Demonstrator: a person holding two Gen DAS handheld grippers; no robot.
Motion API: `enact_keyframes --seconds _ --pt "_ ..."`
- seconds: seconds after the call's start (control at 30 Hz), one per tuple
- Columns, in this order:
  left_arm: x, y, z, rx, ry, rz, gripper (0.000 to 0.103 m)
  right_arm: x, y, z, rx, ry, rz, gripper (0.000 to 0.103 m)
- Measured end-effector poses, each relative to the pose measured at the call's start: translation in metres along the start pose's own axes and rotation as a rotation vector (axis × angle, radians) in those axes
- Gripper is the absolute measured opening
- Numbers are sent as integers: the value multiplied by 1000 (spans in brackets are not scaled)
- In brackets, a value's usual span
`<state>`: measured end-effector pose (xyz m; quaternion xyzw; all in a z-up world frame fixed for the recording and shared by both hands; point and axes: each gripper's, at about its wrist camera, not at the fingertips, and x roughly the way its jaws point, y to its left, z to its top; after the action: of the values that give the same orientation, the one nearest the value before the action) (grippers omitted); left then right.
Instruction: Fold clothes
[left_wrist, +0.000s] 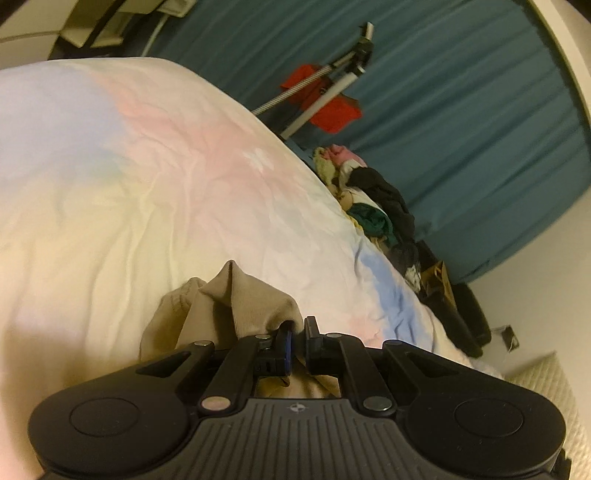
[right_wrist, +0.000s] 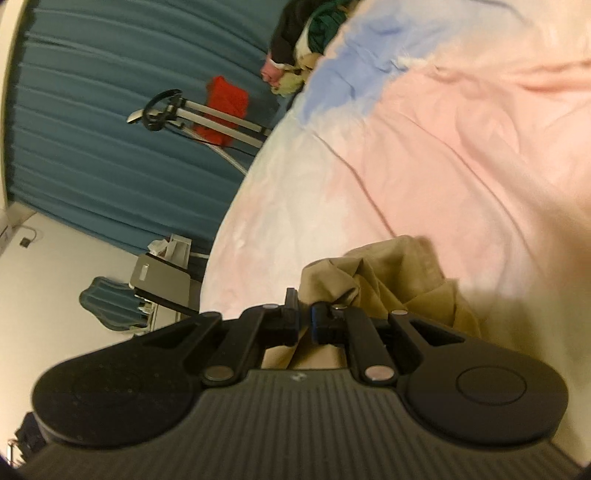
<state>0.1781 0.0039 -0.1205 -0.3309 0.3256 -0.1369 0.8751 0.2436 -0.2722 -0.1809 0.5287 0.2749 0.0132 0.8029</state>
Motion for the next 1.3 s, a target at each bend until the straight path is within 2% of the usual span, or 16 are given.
enact_keyframes --seconds 0.1,0.13,0.2,0.23,0.33,0.43,0.5,0.67,0.83,0.87,0.93,0.97,1.0,1.03,1.2,1.3 --pt "9 0 0 42 19 -6 15 7 -5 4 -43 26 -1 13" --pt "10 -2 0 58 23 -12 30 7 -3 5 -69 38 9 21" --pt "5 -7 -1 99 21 -45 48 1 3 4 -113 58 52 52" --pt "1 -10 -1 123 23 -65 56 -3 6 2 -135 64 81 76" --pt "-12 -23 -10 242 36 -100 66 -17 18 -7 -200 67 144 80" --pt "-21 -35 -20 363 44 -100 76 -20 27 -16 -292 90 140 72" --pt "-15 -35 -24 415 38 0 76 -13 35 -22 -418 83 43 61" --pt "7 -20 -20 436 24 175 76 1 42 -26 -670 -57 -197 61" --pt "35 -1 -9 388 45 237 74 18 28 -16 -631 -35 -178 60" --pt "39 3 -7 374 54 237 73 22 26 -15 -627 -19 -171 49" --pt "44 6 -4 364 57 241 47 27 26 -18 -648 -14 -184 19" --pt "45 8 -3 365 54 247 39 26 27 -19 -661 -26 -191 12" --pt "45 9 -1 366 49 249 20 25 28 -21 -674 -39 -198 11" --pt "42 8 1 365 37 237 14 23 30 -22 -684 -55 -199 9" --pt "13 -4 18 353 -88 126 9 6 42 -21 -718 -173 -150 8" --pt "14 -12 19 405 -123 117 9 9 45 -17 -720 -205 -169 8"
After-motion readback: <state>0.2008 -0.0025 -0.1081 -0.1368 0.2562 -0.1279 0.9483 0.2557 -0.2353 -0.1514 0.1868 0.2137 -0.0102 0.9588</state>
